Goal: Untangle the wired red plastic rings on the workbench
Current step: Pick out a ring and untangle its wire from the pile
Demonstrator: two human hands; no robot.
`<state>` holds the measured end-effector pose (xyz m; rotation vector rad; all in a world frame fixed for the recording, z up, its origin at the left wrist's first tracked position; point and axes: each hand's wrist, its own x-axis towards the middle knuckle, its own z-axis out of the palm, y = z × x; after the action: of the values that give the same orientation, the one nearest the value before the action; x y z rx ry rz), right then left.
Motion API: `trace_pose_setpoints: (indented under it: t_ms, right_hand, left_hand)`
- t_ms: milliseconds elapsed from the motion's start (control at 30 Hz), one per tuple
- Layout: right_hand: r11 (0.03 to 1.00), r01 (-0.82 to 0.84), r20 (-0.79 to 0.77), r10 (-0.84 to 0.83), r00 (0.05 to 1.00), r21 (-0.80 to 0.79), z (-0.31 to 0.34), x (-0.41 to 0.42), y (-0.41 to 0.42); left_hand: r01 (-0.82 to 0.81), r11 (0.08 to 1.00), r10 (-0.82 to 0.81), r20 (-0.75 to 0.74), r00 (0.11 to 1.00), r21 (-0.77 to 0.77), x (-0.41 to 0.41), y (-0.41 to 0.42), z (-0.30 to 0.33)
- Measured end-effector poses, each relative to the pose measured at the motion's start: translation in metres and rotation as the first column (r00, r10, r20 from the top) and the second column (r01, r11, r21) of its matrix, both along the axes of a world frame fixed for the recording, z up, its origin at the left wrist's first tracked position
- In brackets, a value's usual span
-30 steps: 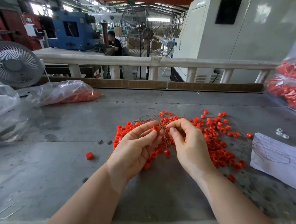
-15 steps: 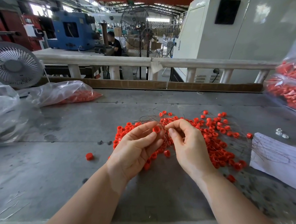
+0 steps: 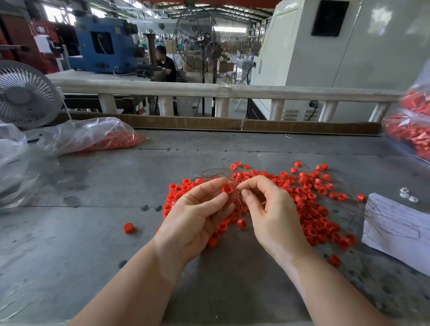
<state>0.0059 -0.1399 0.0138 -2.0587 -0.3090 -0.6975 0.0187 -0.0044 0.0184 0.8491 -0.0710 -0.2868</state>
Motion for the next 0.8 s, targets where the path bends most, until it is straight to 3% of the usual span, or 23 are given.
trace_pose_setpoints:
  t_ms: [400,567,800]
  right_hand:
    - [0.998,0.02,0.005,-0.02,1.0,-0.051,-0.0011,-0.001,0.0005]
    - [0.997,0.027,0.013,-0.026,1.0,-0.067,-0.0016,-0.0002,0.0003]
    - [0.997,0.027,0.01,-0.026,1.0,-0.066,-0.0018,-0.0004,0.0003]
  left_hand:
    - [0.011,1.0,-0.011,-0.017,1.0,0.003,0.0015,0.0028,0.001]
    - [0.041,0.997,-0.045,-0.061,0.997,-0.069,0.0022,0.0038,0.0032]
    - [-0.011,0.999,0.008,-0.081,0.997,-0.043,0.0009,0.0036,0.0028]
